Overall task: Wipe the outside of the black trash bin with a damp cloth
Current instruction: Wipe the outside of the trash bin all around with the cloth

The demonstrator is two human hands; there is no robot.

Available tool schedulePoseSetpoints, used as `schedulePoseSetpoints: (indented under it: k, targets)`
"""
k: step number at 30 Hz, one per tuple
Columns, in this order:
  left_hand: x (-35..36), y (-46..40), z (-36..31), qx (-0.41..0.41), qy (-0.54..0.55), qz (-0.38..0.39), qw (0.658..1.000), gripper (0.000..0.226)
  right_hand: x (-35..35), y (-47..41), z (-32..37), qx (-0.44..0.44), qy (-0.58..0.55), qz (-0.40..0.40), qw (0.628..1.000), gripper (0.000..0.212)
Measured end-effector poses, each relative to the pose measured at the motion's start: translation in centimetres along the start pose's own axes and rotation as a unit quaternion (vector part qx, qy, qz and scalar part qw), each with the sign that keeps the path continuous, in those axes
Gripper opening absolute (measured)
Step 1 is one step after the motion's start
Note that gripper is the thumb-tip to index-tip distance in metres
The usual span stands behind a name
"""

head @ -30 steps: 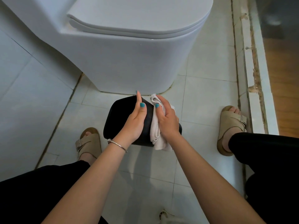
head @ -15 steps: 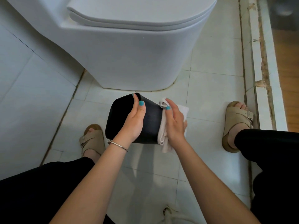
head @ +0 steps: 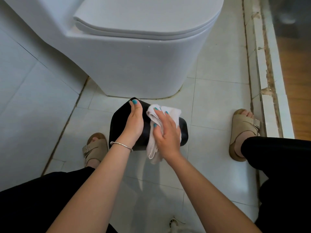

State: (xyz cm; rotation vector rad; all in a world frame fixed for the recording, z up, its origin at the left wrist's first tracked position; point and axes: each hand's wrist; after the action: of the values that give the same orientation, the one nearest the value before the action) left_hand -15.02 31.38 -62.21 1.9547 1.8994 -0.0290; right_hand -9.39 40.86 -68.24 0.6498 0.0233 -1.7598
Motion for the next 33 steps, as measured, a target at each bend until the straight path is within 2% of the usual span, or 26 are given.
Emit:
schedulePoseSetpoints:
  k: [7,13,18,22,24,28,33]
  targets:
    - [1.6,0.2,-0.8,-0.004,0.000,-0.023,1.000,0.065,-2.8,-3.7,-4.9,0.146,-0.046,-0.042,0.987,0.047]
    - [1.9,0.2,-0.6,-0.020,-0.021,-0.056,0.998,0.055,-2.8,-4.5,-4.4,0.227,-0.091,-0.058,0.968,0.045]
    - [0.6,0.3,0.4,-0.013,-0.020,-0.090,0.996,0.074,-0.4,-0.7,-0.6,0.159,-0.131,-0.044,0.978,0.042]
    - [1.5,0.0,0.2,0.019,0.029,-0.083,0.996,0.064,1.0,2.4,2.6,0.085,-0.174,0.010,0.981,0.045]
    - [1.7,-0.2,0.2,0.008,0.082,-0.090,0.993,0.066,1.3,3.0,3.0,0.065,-0.179,0.019,0.981,0.046]
    - [2.1,0.2,0.3,-0.020,0.134,-0.088,0.987,0.066,0.7,2.6,2.5,0.029,-0.135,0.012,0.990,0.050]
    - [2.1,-0.1,0.2,-0.030,0.097,-0.080,0.992,0.061,0.0,0.9,0.2,-0.032,-0.067,-0.006,0.997,0.046]
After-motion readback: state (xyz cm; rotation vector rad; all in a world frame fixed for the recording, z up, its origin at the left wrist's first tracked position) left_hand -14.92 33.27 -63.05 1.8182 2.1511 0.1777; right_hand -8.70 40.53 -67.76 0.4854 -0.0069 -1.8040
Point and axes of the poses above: each hand's wrist, its own y-axis away from the middle knuckle, its own x-axis out of the palm, z = x × y, and after that the axes turned 14 degrees about x, right-handed
